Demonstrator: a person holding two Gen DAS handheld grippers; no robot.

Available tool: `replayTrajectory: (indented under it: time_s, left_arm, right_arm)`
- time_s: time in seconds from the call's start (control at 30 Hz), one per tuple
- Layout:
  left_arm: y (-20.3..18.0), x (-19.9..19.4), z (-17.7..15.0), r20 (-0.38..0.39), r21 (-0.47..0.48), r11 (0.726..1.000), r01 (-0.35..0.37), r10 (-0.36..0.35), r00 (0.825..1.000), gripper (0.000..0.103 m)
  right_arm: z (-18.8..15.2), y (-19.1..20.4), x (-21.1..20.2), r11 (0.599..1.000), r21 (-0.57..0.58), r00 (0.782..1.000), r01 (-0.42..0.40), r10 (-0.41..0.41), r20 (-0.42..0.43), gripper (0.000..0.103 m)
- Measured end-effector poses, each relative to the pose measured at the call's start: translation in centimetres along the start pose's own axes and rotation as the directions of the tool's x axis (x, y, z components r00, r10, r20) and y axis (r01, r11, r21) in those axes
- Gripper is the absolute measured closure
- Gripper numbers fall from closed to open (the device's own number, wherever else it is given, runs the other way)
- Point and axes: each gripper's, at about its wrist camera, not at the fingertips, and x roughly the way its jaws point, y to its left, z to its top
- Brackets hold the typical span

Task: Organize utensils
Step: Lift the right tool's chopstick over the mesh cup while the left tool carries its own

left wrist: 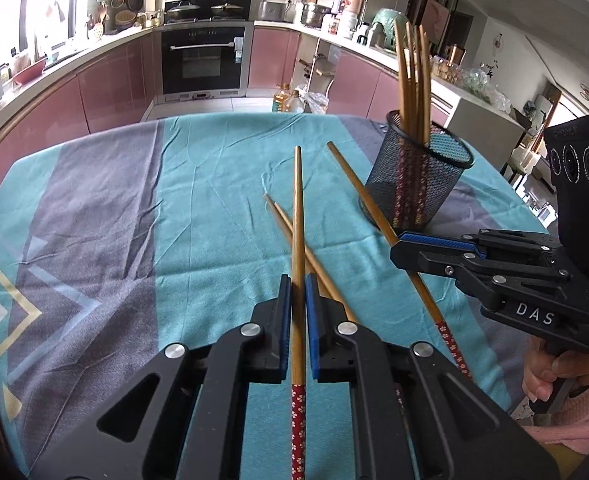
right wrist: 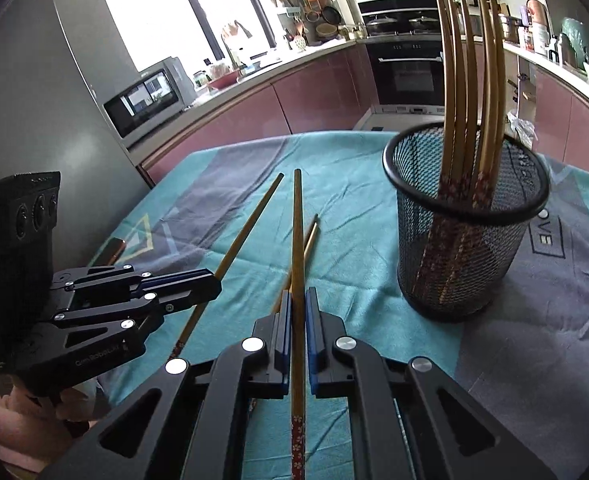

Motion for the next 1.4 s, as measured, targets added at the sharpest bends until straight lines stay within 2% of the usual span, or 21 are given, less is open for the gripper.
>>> replayTrajectory:
  time_s: [0.13,0.33,0.63,1.07,1.4]
  left_arm:
    - [-0.1,-0.6,0.2,0.014,0.004,1.000,0.017,-0.017,1.000,0.095]
    - [-0.5,-2.0,0.7,0.042,0.009,0.996,0.084,-0.084,0.996,0.095]
    - [-0.7,-4.8,2.0,0.097,0.024,0.983,0.179,-0.181,0.979,0.095]
    - [-1.1,-7.3,3.6,0.159,0.045,0.972,0.231,-0.235,0.959,0.096]
    - [-2.0,-7.1,5.1,0.183,0.065,0.967,0.247,-0.254,0.950,0.096]
  right_arm:
    - [0.2,0.0,-0.8,1.000,0.003,1.000,-0.006,0.006,0.022,0.097]
    - [0.5,0.0,-2.5,1.000,0.007,0.998,-0.016,0.015,0.066,0.097]
    - [1.0,-0.3,-4.9,0.999,0.018,0.991,-0.033,0.030,0.129,0.097]
    - [1.7,-1.0,-7.0,0.999,0.029,0.980,-0.040,0.034,0.197,0.097]
    - [2.4,-1.7,-8.3,0.999,0.029,0.972,-0.030,0.022,0.236,0.097]
